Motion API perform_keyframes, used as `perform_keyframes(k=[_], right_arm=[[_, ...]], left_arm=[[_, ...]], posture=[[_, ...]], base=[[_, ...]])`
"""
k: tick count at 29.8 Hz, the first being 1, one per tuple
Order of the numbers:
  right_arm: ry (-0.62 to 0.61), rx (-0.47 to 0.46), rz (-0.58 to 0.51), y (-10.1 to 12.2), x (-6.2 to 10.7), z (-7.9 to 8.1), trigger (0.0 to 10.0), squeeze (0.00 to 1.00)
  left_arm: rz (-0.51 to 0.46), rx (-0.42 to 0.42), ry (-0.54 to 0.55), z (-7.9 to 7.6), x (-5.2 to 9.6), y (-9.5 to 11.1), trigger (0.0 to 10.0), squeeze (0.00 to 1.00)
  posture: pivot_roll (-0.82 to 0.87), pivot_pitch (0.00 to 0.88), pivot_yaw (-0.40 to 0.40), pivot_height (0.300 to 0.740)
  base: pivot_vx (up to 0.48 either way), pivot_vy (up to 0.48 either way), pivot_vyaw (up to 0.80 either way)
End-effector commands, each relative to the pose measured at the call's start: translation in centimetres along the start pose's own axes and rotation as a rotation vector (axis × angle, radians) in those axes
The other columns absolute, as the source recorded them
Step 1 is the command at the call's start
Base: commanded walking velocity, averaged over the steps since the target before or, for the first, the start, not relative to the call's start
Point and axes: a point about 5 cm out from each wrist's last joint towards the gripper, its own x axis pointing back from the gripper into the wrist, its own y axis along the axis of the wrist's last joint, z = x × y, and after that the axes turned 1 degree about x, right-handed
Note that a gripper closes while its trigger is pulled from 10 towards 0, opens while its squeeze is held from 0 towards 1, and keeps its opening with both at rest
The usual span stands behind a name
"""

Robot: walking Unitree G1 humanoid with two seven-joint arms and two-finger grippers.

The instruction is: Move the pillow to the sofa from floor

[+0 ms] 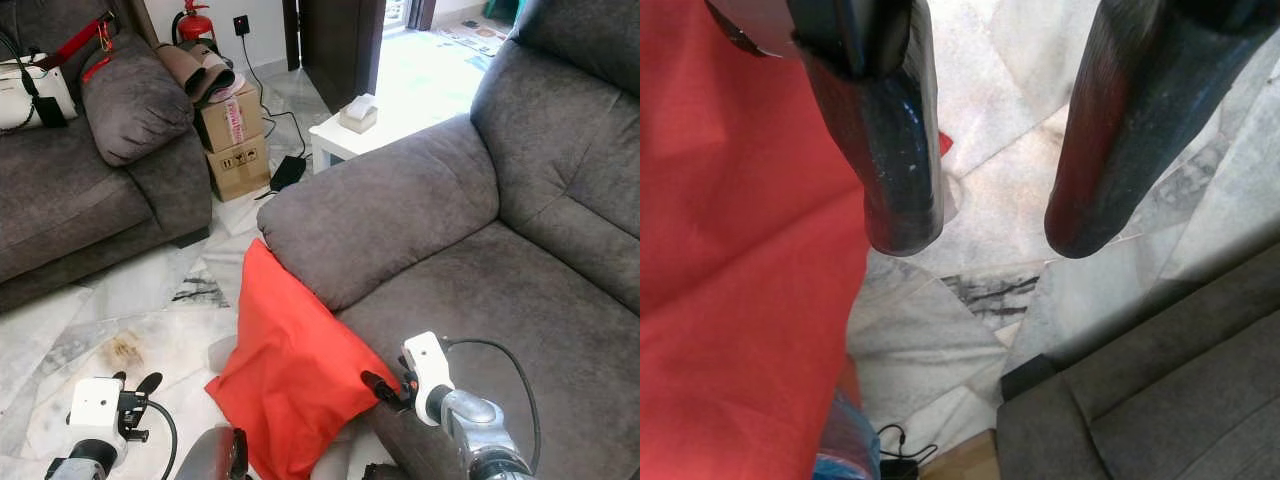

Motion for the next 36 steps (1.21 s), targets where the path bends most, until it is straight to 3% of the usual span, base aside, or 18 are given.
perform_keyframes(k=[1,8,12,15,19,25,29,36], right_arm=[[0.027,-0.04,-0.003,-0.4,0.0,0.3,10.0,0.0],[0.19,-0.092,-0.067,0.4,0.5,0.4,10.0,0.0],[0.2,-0.079,-0.067,0.7,0.7,0.2,10.0,0.0],[0.199,-0.073,-0.068,0.8,0.6,0.2,10.0,0.0],[0.198,-0.071,-0.074,0.9,0.5,0.4,10.0,0.0],[0.201,-0.071,-0.078,0.8,0.4,0.5,10.0,0.0],[0.201,-0.066,-0.068,0.4,0.5,0.6,10.0,0.0],[0.175,-0.019,-0.017,-0.6,0.1,1.1,10.0,0.0]], left_arm=[[0.022,0.019,0.006,0.2,0.4,-0.4,10.0,0.0],[0.019,0.031,0.016,0.0,0.4,-0.4,10.0,0.0],[0.044,0.03,0.028,-0.1,0.6,-1.2,10.0,0.0],[0.144,-0.04,0.097,1.3,1.3,-3.2,10.0,0.0],[0.366,-0.074,0.228,3.7,3.2,-7.1,10.0,0.0],[0.464,-0.058,0.311,5.0,4.7,-9.2,10.0,0.0],[0.492,-0.058,0.347,5.5,5.3,-9.9,10.0,0.0],[0.454,-0.045,0.327,5.0,4.7,-9.5,10.0,0.0]], posture=[[0.11,0.197,0.029,0.623],[0.1,0.192,0.008,0.623],[0.1,0.192,0.002,0.623],[0.1,0.192,0.001,0.623],[0.1,0.192,0.004,0.623],[0.1,0.193,0.009,0.623],[0.1,0.19,0.015,0.623],[0.1,0.189,0.017,0.623]], base=[[0.0,0.0,0.0],[0.0,0.0,0.0],[0.0,0.0,0.0],[0.0,0.0,0.0],[0.0,0.0,0.0],[0.0,0.0,0.0],[0.0,0.0,0.0],[0.0,0.0,0.0]])
